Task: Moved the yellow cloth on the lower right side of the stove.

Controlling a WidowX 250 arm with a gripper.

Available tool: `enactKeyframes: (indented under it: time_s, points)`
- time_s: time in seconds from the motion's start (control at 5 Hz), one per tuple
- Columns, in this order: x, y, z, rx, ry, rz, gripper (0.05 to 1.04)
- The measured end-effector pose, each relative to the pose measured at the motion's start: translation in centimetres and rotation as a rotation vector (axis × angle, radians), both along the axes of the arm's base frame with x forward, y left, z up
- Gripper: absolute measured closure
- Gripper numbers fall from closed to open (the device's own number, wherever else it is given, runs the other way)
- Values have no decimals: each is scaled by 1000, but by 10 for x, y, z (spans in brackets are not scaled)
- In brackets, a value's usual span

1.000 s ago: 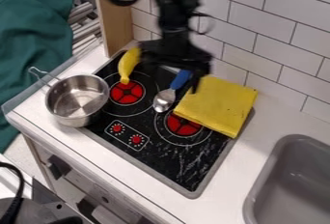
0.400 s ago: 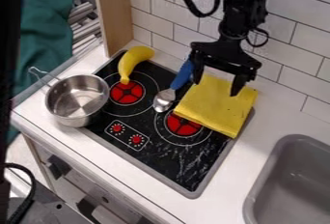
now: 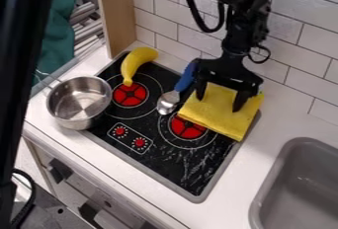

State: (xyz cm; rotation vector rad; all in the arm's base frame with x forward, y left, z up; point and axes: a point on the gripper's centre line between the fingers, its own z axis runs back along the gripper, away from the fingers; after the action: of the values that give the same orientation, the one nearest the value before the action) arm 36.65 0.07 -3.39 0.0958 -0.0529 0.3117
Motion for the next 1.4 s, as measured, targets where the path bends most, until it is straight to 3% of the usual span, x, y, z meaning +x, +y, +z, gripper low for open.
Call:
enactKeyframes:
  time_s: [0.4, 0.6, 1.0, 1.4]
  points:
    - [-14, 10, -13, -67, -15, 61, 73]
    - [-19, 13, -13, -47, -15, 36, 73]
    - [-77, 39, -9, 39, -19, -149, 73]
    - [-135, 62, -7, 17, 20, -131, 73]
